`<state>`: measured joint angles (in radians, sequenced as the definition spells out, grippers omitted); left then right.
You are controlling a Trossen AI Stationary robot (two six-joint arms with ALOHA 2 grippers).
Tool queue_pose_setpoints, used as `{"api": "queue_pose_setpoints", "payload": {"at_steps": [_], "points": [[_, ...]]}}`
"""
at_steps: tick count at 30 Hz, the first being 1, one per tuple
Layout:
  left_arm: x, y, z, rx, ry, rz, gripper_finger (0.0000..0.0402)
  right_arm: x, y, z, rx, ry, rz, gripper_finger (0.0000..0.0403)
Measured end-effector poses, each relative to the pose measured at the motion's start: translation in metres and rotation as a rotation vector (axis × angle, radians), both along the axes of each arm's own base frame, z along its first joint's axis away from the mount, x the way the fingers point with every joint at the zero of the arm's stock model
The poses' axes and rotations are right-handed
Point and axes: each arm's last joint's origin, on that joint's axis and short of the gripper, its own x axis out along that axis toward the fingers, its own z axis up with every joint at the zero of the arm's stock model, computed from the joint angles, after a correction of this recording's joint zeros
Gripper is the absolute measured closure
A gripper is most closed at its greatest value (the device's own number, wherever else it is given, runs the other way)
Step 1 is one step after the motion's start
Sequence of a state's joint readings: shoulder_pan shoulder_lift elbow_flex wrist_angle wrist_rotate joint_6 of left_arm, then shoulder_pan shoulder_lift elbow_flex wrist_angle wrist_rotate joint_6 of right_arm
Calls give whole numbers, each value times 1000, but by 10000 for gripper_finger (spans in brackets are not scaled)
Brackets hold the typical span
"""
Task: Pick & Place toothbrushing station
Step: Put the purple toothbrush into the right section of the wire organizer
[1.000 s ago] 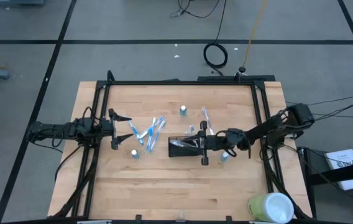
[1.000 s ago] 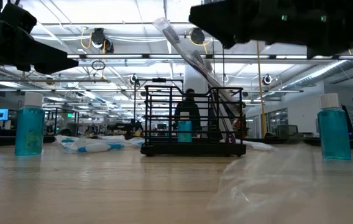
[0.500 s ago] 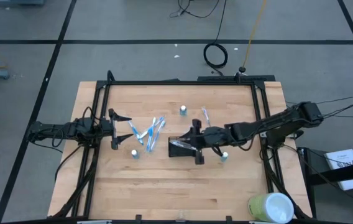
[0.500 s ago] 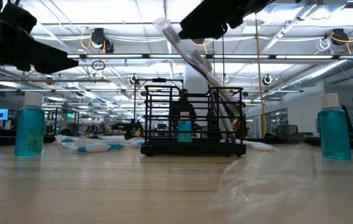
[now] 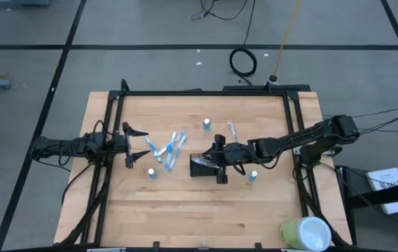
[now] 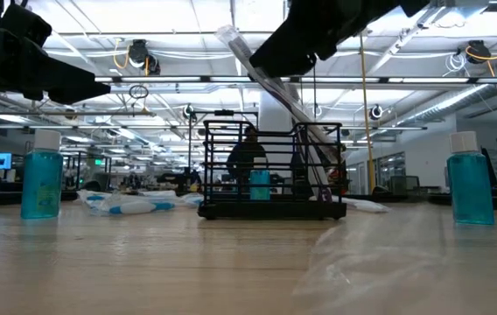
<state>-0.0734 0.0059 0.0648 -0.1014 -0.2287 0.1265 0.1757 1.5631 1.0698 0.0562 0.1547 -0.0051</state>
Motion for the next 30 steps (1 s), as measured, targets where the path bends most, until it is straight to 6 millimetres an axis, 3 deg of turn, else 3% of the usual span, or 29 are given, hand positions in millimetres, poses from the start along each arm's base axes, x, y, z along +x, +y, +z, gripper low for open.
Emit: {"api": "queue_pose_setpoints", "payload": {"at_steps": [3, 10, 26, 30], "points": [[0, 0, 0, 0, 0, 0, 50, 4, 1, -7, -10, 9, 7, 151], [0, 0, 0, 0, 0, 0, 50, 8, -1, -2, -18, -60, 8, 167], [0, 0, 0, 0, 0, 0, 50, 9, -4, -1, -43, -72, 11, 384], [0, 0, 0, 0, 0, 0, 50, 10, 4, 3, -57, -114, 44, 389]]}}
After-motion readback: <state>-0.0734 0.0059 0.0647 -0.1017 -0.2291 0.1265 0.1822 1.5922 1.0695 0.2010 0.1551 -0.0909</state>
